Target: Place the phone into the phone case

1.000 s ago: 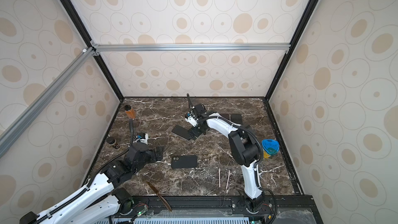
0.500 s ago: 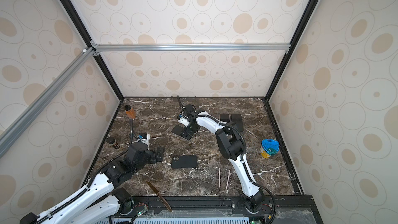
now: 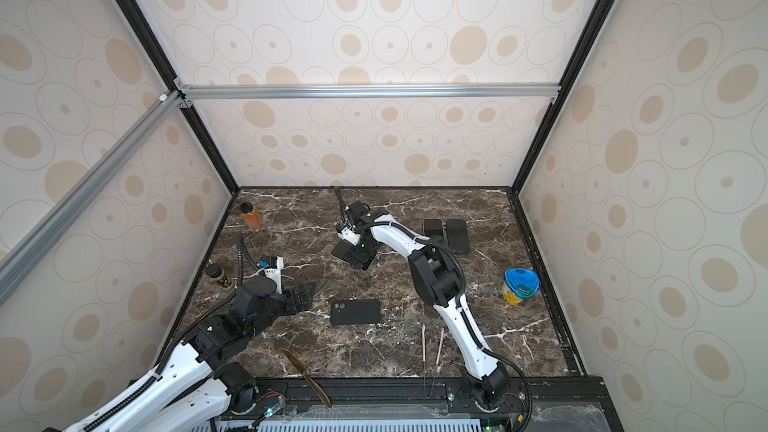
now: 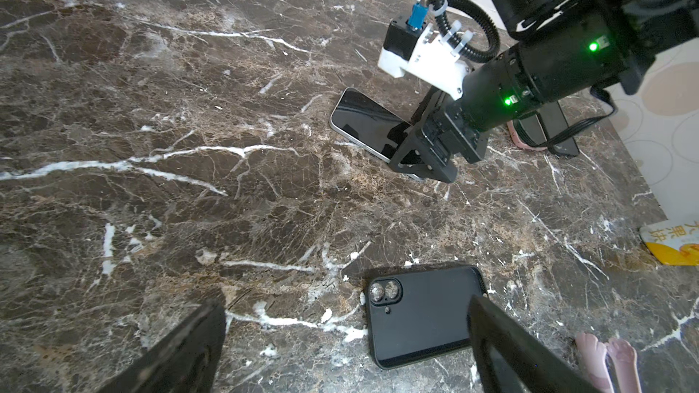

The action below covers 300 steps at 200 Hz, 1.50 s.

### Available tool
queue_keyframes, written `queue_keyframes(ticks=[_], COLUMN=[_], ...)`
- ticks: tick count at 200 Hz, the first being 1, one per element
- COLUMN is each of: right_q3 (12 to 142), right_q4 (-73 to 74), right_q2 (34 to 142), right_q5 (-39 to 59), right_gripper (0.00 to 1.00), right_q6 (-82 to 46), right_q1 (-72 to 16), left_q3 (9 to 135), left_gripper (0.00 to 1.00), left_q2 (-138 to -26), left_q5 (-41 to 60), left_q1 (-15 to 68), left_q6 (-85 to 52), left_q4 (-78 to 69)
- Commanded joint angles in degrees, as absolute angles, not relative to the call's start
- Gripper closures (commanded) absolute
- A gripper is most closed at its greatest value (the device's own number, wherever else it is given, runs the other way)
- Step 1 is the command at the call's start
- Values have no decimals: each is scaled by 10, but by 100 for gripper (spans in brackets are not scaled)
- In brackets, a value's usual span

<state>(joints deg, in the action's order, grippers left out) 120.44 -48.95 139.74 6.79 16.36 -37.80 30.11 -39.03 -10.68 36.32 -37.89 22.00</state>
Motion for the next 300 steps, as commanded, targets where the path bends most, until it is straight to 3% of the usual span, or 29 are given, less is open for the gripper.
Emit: queue_keyframes(ticks=[1, 80, 213, 257, 300], right_q3=[1230, 1276, 1278, 1279, 1274], right_q4=[-525, -549, -572, -572, -567], right_q2=[1427, 1459, 1469, 1470, 1466], right_q5=[68, 56, -10, 5, -4], right_gripper=[8, 8, 19, 28, 45], right_q6=[169, 162, 143, 139, 123], right_q1=[-386, -386, -404, -404, -404], left_q3=[302, 297, 294, 294, 291], left_gripper=[0, 0, 0, 0, 0], left_q2=[-384, -372, -363, -362, -363], left_q5=[-113, -112, -111, -110, -112], left_q1=[357, 356, 356, 356, 355], left_q6=[-382, -386, -388, -389, -390], left_q4=[233, 234, 233, 233, 230])
